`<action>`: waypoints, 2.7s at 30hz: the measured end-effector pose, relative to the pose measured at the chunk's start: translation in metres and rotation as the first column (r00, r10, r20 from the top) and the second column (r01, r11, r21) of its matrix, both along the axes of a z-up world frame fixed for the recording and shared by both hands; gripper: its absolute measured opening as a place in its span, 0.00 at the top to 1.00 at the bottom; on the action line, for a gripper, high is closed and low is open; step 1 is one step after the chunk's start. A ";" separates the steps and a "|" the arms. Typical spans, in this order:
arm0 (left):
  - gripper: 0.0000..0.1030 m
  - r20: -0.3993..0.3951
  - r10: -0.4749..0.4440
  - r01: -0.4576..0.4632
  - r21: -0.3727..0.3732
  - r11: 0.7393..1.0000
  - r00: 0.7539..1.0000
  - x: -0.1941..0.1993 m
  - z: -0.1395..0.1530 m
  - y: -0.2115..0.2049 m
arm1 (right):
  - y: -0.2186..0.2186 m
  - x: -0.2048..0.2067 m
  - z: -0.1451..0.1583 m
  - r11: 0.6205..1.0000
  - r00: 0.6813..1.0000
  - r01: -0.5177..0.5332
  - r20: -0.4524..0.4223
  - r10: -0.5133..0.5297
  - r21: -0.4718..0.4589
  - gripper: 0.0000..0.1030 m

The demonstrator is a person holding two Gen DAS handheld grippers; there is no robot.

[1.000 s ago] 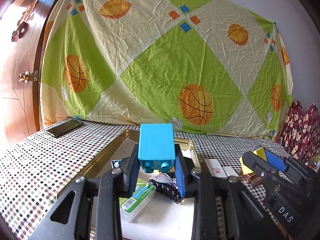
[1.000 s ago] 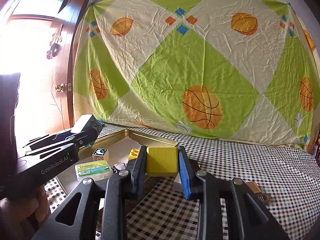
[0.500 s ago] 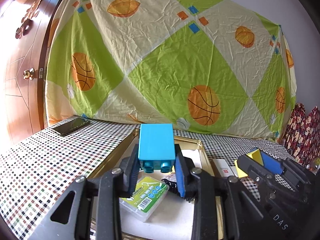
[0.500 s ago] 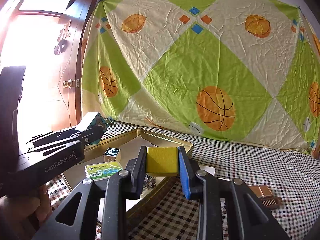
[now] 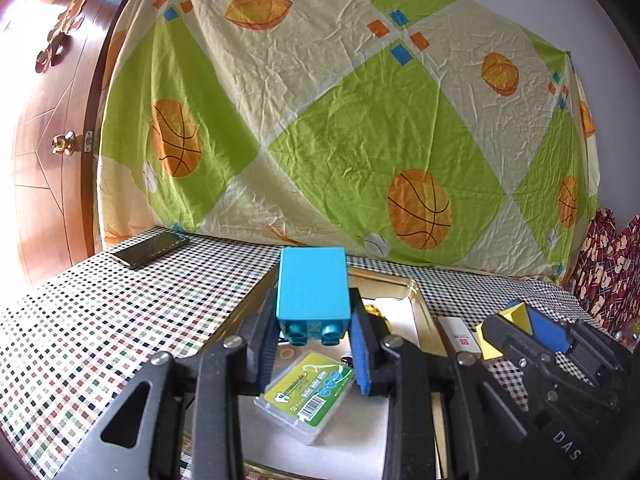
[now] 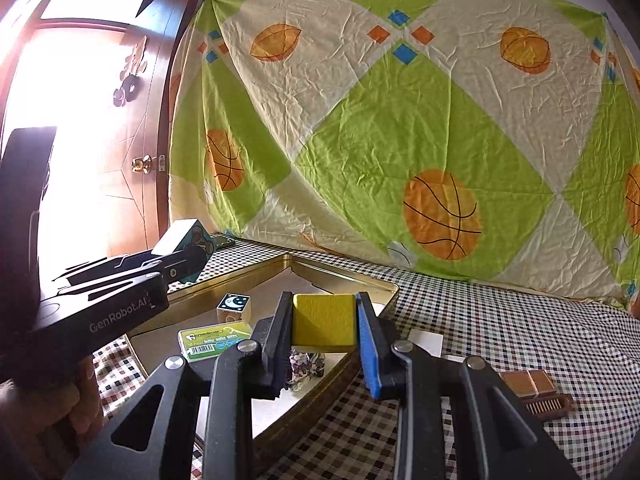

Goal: Organize rigid objects
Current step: 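Carry the blue brick over the tin with the left tool while the right tool carries the yellow cube, then open both tools to release the blue brick and yellow cube into the tin, then move the left tool to the white box while the right tool moves to the brown comb tray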

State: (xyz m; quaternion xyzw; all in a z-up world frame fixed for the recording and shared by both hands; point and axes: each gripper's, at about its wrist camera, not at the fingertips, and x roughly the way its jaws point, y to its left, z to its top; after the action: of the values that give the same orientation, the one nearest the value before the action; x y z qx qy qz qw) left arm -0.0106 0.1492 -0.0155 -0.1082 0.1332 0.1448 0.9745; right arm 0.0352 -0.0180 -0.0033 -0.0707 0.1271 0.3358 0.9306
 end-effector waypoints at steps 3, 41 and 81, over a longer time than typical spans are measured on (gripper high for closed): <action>0.70 -0.012 -0.005 0.005 -0.003 1.000 1.000 0.002 -0.001 0.003 | 0.002 0.002 0.000 1.000 1.000 -0.004 -0.009 0.004 -0.003 0.69; 0.50 -0.474 -0.184 0.180 -0.054 0.982 0.861 0.113 -0.012 0.030 | 0.070 0.095 -0.025 0.981 0.973 -0.067 -0.228 0.024 -0.184 0.63; 0.13 -0.419 -0.363 0.385 -0.035 0.922 0.833 0.149 -0.027 -0.154 | -0.176 0.119 -0.014 0.914 0.889 0.401 -0.265 -0.373 0.062 0.17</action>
State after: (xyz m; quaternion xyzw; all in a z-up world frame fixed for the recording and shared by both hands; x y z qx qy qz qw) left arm 0.1379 -0.0047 -0.0422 -0.0220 0.3530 -0.0253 0.9350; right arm 0.1543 -0.1943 -0.0175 0.0520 0.2342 0.1564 0.9581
